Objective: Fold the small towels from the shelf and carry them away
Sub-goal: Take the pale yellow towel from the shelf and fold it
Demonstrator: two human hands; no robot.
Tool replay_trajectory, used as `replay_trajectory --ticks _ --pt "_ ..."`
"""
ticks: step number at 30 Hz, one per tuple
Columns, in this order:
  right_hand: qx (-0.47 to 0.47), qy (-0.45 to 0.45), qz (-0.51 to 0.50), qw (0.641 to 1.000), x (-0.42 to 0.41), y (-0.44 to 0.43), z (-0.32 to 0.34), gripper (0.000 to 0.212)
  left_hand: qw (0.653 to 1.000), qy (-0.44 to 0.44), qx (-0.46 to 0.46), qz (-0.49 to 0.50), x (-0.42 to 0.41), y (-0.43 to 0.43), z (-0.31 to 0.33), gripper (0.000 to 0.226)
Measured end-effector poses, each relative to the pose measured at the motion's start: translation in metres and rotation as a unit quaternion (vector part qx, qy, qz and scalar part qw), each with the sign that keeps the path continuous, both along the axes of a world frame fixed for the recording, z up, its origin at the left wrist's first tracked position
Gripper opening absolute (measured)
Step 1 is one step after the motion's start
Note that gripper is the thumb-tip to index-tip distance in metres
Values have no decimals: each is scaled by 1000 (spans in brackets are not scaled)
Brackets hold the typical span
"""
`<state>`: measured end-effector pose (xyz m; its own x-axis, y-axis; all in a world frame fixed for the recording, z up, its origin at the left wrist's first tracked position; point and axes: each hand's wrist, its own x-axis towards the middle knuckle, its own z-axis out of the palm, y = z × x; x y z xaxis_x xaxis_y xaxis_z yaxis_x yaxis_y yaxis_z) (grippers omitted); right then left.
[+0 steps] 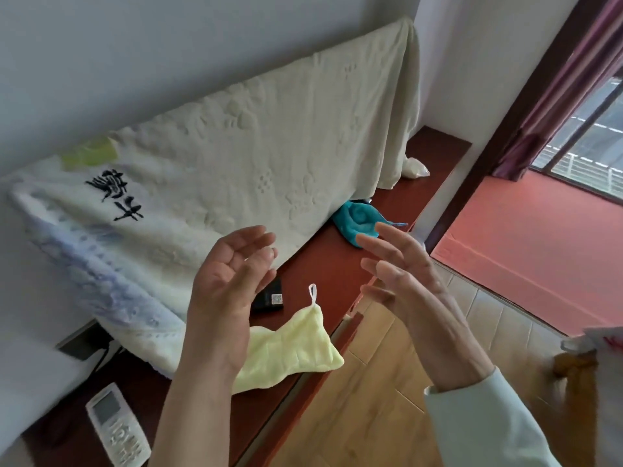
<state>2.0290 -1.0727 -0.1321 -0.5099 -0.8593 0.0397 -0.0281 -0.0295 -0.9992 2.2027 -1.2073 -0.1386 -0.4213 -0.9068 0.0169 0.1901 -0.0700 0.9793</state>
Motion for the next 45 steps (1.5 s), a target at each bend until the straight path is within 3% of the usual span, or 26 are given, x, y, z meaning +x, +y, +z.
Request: replay_trajectory --ticks 11,17,21,24,30,36,40,45 --pt "85 -66 95 990 -71 -70 -82 47 982 -144 76 91 -54 -21 -87 25" --pt "122 -89 150 977 -95 -90 -120 46 957 -255 110 87 -70 -16 -131 26" --pt "135 -96 185 969 -105 -95 -139 47 912 -402 67 41 -81 -7 -160 27" --pt "144 -100 208 962 -108 -98 -150 47 869 -492 34 -31 -91 2 -182 43" --pt "149 -107 240 953 -111 -104 -157 48 827 -559 43 -39 -102 16 -204 33" --pt "141 -104 252 952 -120 -104 -149 48 830 -556 46 14 -97 17 -195 28" --pt "135 -94 262 951 -122 -107 -134 46 870 -476 50 117 -89 14 -159 24" --pt "100 -75 290 949 -120 -117 -94 46 931 -322 19 171 -75 6 -77 36"
